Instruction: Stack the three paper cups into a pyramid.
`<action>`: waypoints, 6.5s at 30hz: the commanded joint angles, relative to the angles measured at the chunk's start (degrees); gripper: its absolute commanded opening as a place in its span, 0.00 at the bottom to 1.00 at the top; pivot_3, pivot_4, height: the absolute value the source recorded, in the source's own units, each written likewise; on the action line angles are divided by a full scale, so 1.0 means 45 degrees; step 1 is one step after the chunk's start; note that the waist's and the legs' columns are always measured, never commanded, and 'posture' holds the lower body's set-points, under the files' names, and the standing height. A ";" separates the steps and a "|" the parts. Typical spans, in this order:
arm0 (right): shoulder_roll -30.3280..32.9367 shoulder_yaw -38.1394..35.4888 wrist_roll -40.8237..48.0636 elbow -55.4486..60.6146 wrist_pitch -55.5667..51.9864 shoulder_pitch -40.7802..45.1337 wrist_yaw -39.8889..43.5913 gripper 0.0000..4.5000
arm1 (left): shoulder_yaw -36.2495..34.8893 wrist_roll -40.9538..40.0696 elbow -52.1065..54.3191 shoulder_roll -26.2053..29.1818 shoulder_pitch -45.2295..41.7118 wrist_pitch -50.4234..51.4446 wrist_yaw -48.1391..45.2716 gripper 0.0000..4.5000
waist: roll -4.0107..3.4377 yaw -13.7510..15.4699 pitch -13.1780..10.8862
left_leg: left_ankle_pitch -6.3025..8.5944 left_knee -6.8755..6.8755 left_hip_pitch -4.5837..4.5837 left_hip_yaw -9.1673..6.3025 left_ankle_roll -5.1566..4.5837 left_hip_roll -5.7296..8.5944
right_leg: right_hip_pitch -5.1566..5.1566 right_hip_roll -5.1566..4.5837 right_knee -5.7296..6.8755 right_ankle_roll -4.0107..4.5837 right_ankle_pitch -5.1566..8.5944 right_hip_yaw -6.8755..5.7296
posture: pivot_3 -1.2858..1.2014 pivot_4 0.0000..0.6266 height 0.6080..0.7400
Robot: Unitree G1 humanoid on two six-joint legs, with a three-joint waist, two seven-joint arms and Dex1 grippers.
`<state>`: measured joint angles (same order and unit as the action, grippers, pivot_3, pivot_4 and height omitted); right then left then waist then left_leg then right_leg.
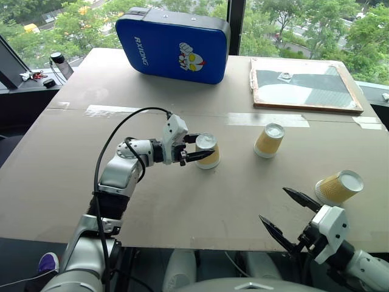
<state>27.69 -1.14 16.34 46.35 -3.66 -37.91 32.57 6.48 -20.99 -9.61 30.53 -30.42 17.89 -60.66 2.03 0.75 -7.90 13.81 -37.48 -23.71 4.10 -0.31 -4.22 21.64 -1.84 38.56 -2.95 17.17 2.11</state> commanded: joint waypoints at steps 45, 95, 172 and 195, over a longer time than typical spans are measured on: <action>-0.2551 -0.0020 -0.0316 -0.4345 -1.1261 1.3566 -0.5965 1.00 | -0.5395 -0.7031 0.9705 0.2330 0.7436 0.3579 0.0441 0.99 | -0.0024 -0.0345 -0.0016 | 0.0000 0.0020 -0.0005 -0.0002 0.0000 0.0001 | 0.0050 -0.0021 0.0030 0.0003 -0.0001 0.0051 | 0.52 0.24 1.00; -0.1634 0.3961 -0.0575 -0.5162 -0.8563 1.4078 -0.0939 0.48 | -0.8639 -0.7016 0.7748 0.1508 1.2177 -0.0012 -0.2791 1.00 | -0.0051 -0.0379 -0.0037 | 0.0002 0.0060 -0.0016 0.0006 -0.0003 -0.0009 | 0.0087 -0.0022 0.0000 0.0007 0.0001 0.0057 | 0.52 0.24 1.00; 0.0103 0.0467 0.5980 -0.2367 -1.2668 1.7275 -0.1520 0.50 | -0.8757 -0.7514 0.7502 0.1148 1.0938 0.1168 -0.1470 1.00 | -0.0077 -0.0490 -0.0077 | 0.0006 0.0086 -0.0041 -0.0007 -0.0010 -0.0014 | 0.0069 -0.0039 -0.0081 0.0000 -0.0002 0.0048 | 0.52 0.24 1.00; -0.0674 0.3031 0.3795 -0.4969 -1.2070 1.8205 -0.0631 0.92 | -0.9316 -0.7422 0.8103 0.0169 1.2514 -0.0097 -0.1008 1.00 | -0.0073 -0.0396 -0.0074 | 0.0007 0.0076 -0.0034 0.0000 -0.0011 -0.0013 | 0.0075 -0.0034 -0.0055 0.0006 -0.0004 0.0045 | 0.52 0.24 1.00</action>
<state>24.46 12.93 33.43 22.46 -58.27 43.72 28.91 -33.85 -53.93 26.29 31.46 25.86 18.85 -65.39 1.70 -1.03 -8.24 13.84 -37.13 -23.86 4.10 -0.36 -4.28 21.98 -1.99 38.31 -2.92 17.15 2.31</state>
